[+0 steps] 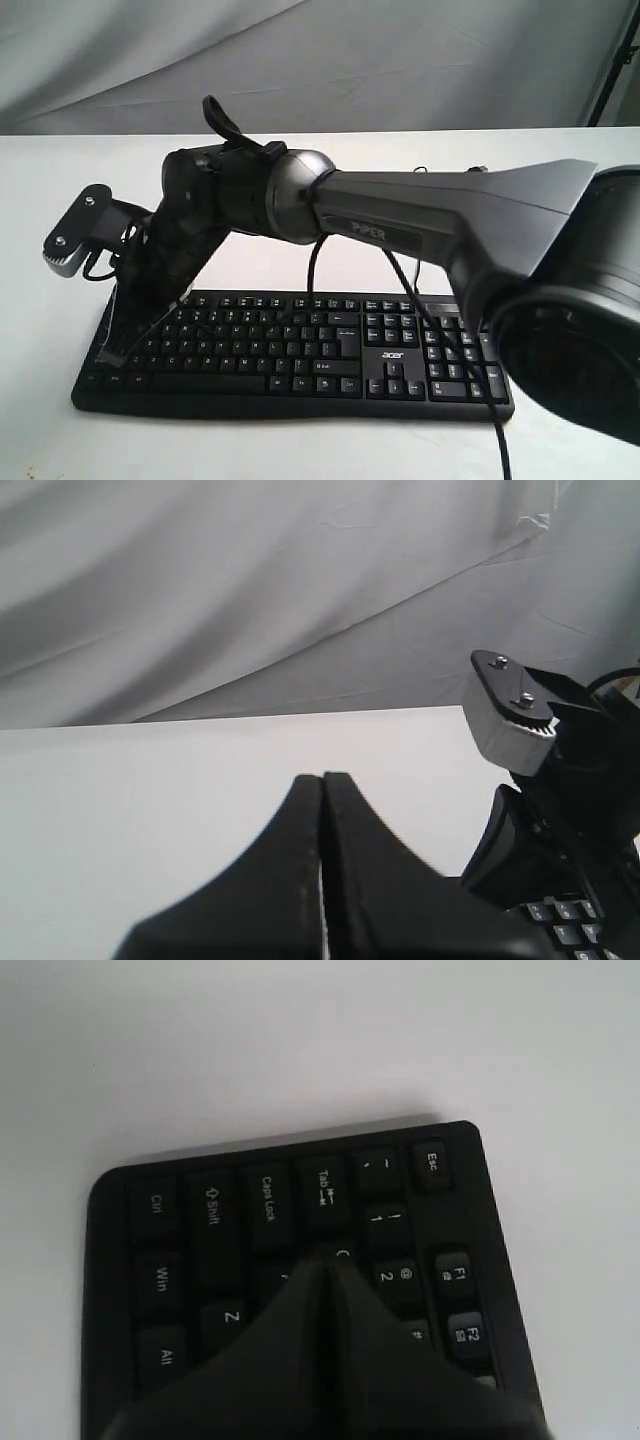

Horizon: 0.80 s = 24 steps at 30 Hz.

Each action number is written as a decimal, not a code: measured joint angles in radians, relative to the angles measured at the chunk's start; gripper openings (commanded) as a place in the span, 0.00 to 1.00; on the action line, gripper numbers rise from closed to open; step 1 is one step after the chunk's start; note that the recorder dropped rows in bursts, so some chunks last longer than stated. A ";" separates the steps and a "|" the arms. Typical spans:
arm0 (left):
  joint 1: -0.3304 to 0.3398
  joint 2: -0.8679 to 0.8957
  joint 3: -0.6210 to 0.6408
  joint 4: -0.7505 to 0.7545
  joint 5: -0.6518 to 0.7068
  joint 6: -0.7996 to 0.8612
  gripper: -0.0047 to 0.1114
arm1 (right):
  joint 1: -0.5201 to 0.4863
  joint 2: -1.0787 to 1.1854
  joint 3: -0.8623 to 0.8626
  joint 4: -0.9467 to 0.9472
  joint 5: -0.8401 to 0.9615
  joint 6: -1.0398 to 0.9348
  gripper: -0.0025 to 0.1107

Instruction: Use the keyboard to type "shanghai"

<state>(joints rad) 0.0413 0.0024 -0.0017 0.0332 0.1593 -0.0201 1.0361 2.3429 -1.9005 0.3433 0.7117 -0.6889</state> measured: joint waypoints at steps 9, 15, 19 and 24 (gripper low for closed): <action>0.000 0.000 0.000 0.000 0.000 0.000 0.04 | 0.000 0.028 0.000 0.000 0.032 0.008 0.02; 0.000 0.000 0.000 0.000 0.000 0.000 0.04 | 0.010 0.039 0.000 0.000 0.037 0.008 0.02; 0.000 0.000 0.000 0.000 0.000 0.000 0.04 | 0.010 0.039 0.000 0.000 0.037 0.008 0.02; 0.000 0.000 0.000 0.000 0.000 0.000 0.04 | 0.010 0.039 0.000 -0.004 0.037 0.008 0.02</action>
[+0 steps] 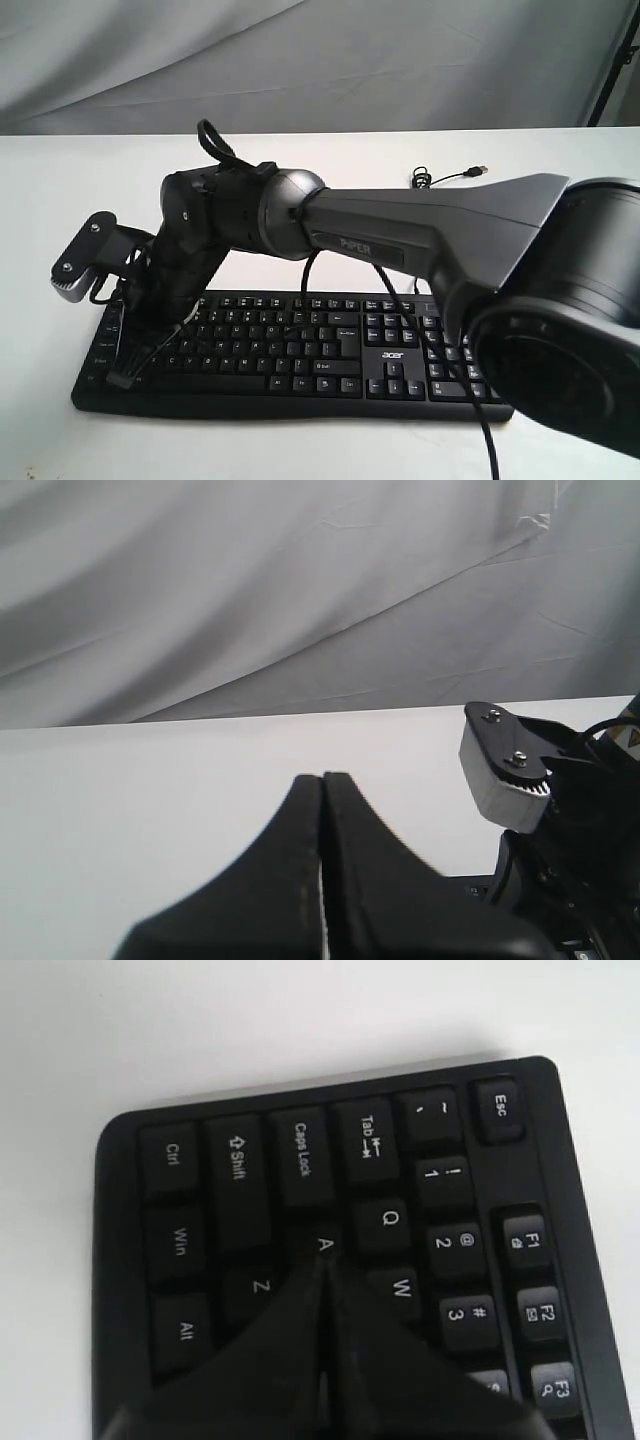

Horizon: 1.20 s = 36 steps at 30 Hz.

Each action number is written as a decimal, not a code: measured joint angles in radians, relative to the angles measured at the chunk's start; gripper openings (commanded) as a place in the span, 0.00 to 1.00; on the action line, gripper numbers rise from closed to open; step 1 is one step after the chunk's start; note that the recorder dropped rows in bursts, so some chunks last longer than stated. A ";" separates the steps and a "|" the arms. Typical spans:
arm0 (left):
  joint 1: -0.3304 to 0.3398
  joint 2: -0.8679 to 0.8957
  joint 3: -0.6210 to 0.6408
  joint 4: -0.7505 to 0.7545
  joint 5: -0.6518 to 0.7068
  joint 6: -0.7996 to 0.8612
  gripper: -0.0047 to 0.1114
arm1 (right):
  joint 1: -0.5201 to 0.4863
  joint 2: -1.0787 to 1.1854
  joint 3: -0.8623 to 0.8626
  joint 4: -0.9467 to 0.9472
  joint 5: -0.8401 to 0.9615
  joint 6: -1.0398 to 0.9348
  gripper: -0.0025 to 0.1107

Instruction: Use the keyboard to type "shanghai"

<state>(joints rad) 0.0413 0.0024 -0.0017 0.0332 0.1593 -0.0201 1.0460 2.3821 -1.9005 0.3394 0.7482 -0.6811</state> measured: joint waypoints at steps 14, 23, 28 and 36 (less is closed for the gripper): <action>0.000 0.000 0.000 0.000 0.000 0.000 0.04 | 0.000 0.023 -0.001 0.000 0.000 0.000 0.02; 0.000 0.000 0.000 0.000 0.000 0.000 0.04 | 0.000 -0.058 -0.001 -0.102 0.049 0.044 0.02; 0.000 0.000 0.000 0.000 0.000 0.000 0.04 | -0.025 -0.250 0.297 -0.147 -0.065 0.121 0.02; 0.000 0.000 0.000 0.000 0.000 0.000 0.04 | -0.054 -0.347 0.555 -0.045 -0.264 0.075 0.02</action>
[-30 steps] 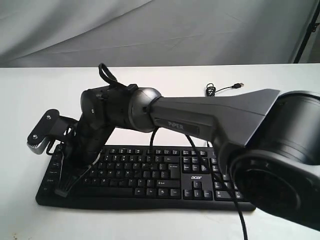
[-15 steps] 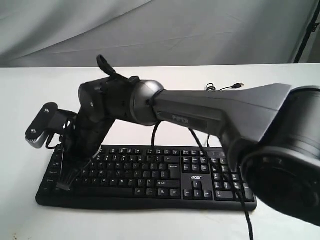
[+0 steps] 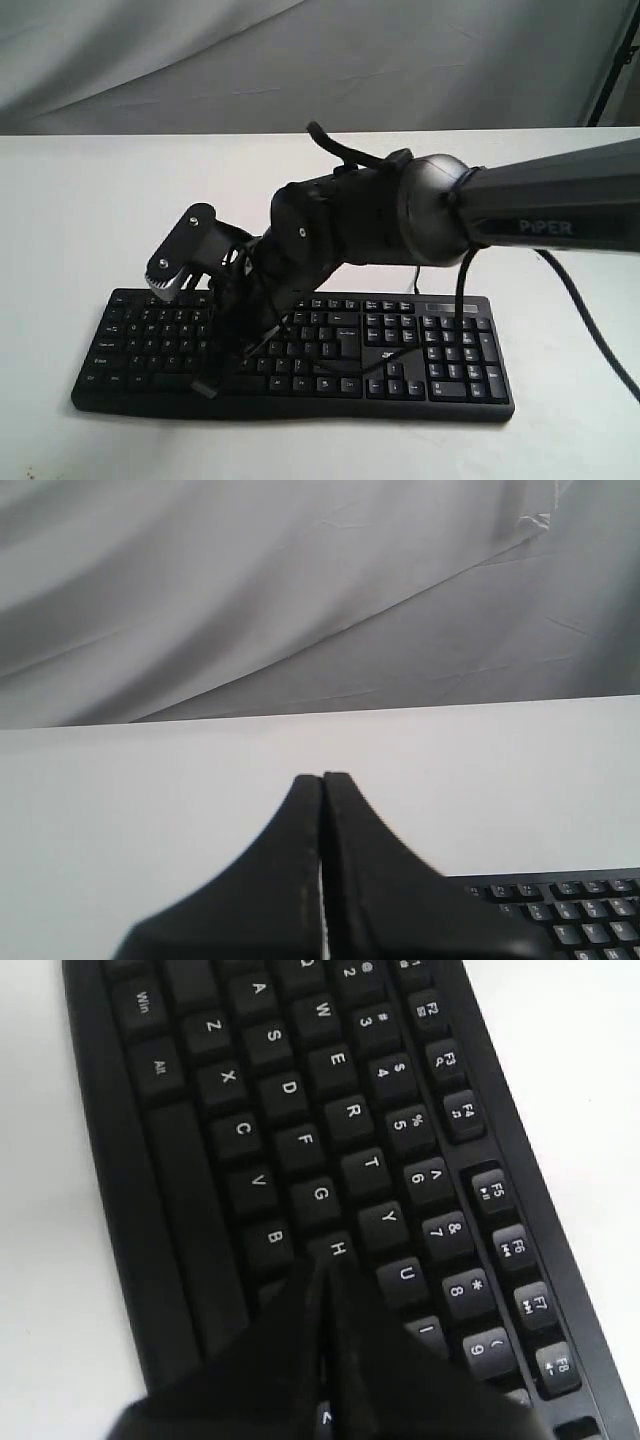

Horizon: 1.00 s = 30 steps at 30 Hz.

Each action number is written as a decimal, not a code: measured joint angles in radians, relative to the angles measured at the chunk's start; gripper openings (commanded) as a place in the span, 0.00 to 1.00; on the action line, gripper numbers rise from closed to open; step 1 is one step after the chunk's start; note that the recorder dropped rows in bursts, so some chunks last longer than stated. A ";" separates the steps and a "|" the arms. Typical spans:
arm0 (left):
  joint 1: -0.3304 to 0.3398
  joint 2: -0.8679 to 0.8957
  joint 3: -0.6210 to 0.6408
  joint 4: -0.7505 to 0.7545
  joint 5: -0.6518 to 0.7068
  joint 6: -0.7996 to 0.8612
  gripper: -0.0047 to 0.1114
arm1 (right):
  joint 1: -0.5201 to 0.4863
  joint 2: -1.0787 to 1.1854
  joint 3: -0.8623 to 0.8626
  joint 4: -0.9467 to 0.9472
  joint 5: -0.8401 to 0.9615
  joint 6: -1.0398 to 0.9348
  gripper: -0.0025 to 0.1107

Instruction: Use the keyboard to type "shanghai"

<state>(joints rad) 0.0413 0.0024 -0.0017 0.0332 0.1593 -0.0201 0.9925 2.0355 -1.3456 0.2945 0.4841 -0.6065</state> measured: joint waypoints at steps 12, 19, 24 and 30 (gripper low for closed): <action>0.000 0.000 0.000 0.000 0.000 0.000 0.04 | -0.004 0.069 -0.041 0.063 -0.055 -0.034 0.02; 0.000 0.000 0.000 0.000 0.000 0.000 0.04 | -0.004 0.084 -0.070 0.063 -0.031 -0.034 0.02; 0.000 0.000 0.000 0.000 0.000 0.000 0.04 | -0.004 0.085 -0.070 0.063 -0.014 -0.034 0.02; 0.000 0.000 0.000 0.000 0.000 0.000 0.04 | -0.004 0.096 -0.070 0.063 -0.008 -0.034 0.02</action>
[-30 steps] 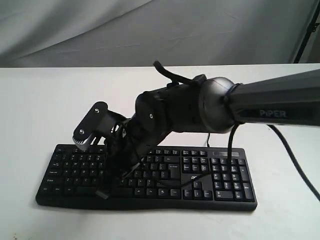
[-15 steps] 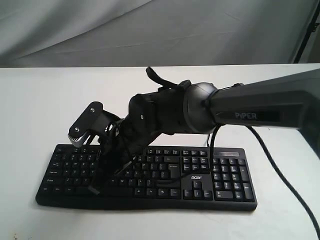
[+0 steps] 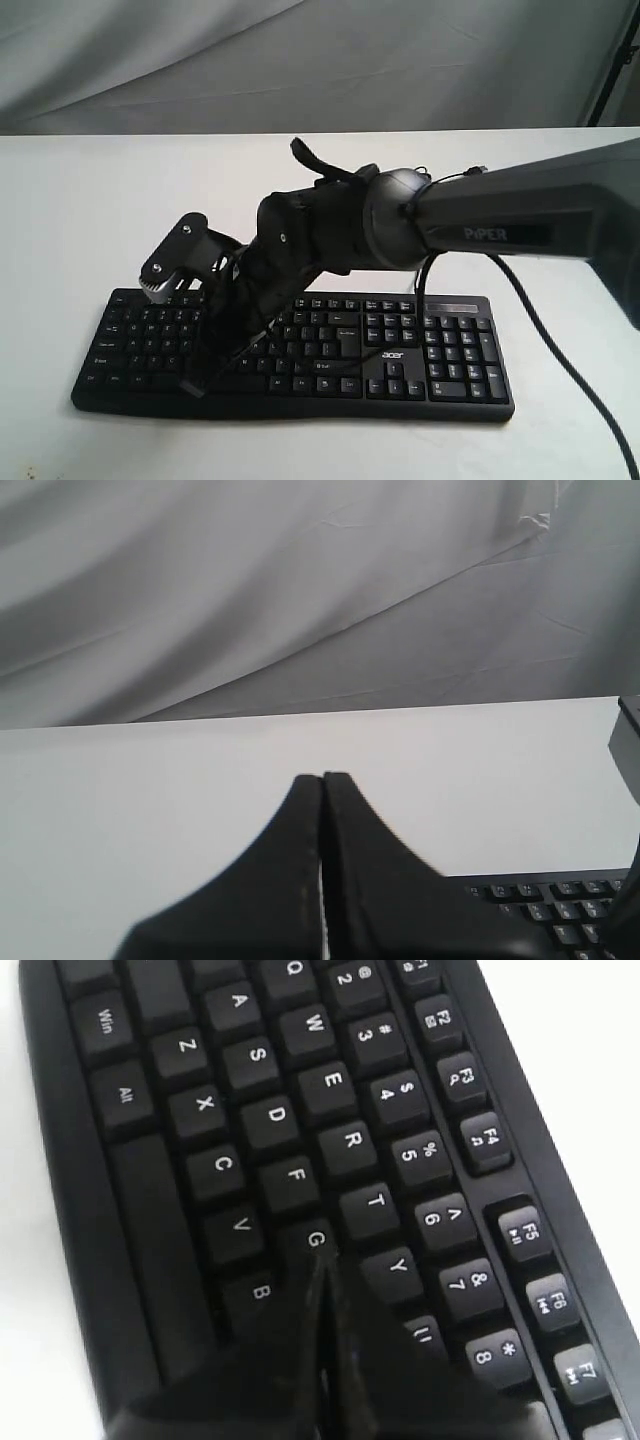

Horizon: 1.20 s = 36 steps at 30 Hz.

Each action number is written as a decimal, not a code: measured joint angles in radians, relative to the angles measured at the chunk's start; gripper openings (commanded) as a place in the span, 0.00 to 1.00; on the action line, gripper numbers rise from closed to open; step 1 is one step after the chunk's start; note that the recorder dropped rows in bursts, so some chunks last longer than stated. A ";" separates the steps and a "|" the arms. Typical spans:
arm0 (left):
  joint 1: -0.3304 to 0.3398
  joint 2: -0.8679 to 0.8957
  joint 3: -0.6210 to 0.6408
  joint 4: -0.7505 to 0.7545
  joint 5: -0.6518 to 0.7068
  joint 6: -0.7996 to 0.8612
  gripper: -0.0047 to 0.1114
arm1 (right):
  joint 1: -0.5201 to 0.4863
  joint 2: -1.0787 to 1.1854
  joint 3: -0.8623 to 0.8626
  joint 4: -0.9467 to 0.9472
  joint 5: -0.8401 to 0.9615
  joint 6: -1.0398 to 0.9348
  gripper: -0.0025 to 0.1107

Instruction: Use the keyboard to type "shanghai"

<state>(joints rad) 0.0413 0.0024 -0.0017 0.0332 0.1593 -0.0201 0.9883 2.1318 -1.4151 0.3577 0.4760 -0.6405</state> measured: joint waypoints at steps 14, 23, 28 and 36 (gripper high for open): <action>0.000 0.000 0.000 0.000 0.000 0.000 0.04 | -0.005 0.020 -0.083 -0.005 0.036 -0.007 0.02; 0.000 0.000 0.000 0.000 0.000 0.000 0.04 | 0.017 0.119 -0.309 -0.011 0.135 -0.014 0.02; 0.000 0.000 0.000 0.000 0.000 0.000 0.04 | 0.045 0.237 -0.472 -0.011 0.236 -0.014 0.02; 0.000 0.000 0.000 0.000 0.000 0.000 0.04 | 0.058 0.267 -0.534 -0.011 0.266 -0.021 0.02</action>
<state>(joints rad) 0.0413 0.0024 -0.0017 0.0332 0.1593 -0.0201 1.0460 2.3993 -1.9490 0.3466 0.7419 -0.6617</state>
